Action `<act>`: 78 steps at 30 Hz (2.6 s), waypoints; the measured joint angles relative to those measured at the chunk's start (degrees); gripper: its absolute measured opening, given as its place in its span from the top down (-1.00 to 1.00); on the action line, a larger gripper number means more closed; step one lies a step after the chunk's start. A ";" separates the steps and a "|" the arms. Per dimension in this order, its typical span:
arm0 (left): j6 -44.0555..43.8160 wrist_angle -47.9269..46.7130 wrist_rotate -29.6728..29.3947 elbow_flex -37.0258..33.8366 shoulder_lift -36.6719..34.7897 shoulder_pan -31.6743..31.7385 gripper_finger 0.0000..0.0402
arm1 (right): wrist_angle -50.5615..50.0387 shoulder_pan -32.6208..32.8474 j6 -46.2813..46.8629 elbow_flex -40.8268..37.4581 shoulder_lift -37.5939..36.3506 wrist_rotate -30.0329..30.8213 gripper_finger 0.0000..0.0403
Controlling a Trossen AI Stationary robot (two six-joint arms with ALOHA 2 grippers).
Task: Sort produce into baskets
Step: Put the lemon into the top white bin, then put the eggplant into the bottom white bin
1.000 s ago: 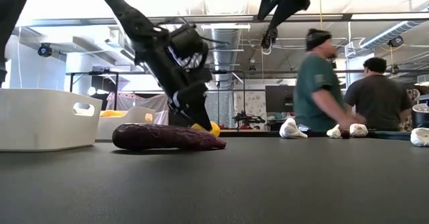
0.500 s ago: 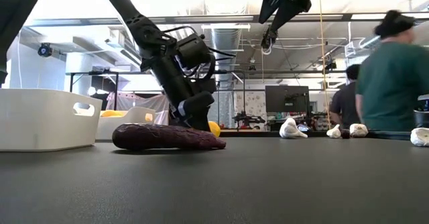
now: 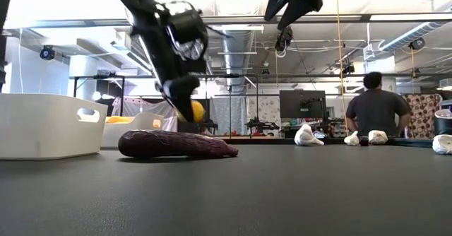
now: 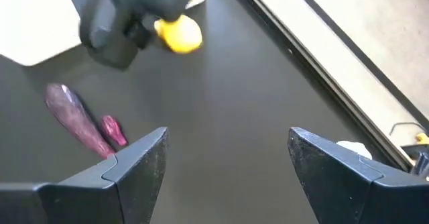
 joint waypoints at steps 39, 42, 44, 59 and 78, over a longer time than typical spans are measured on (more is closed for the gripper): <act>-12.18 -28.05 -17.73 -14.75 -16.20 19.87 0.03 | 10.84 4.46 4.33 -0.70 1.53 -6.87 -0.51; -11.83 -27.94 -18.07 -14.68 -16.32 19.87 -0.03 | 11.03 5.60 6.19 -0.70 1.53 -6.81 -0.53; -11.22 -27.75 -18.07 -14.32 -16.32 19.87 -0.09 | 11.01 6.20 7.75 -0.70 1.53 -6.83 -0.55; -10.80 -31.71 -6.88 -11.91 -21.15 16.60 -0.51 | 14.36 8.56 12.92 -0.70 2.56 -4.61 -0.48; -6.27 -4.44 21.29 -15.90 -34.71 -18.49 -0.51 | 16.91 7.81 15.82 -0.29 15.93 -3.68 -0.48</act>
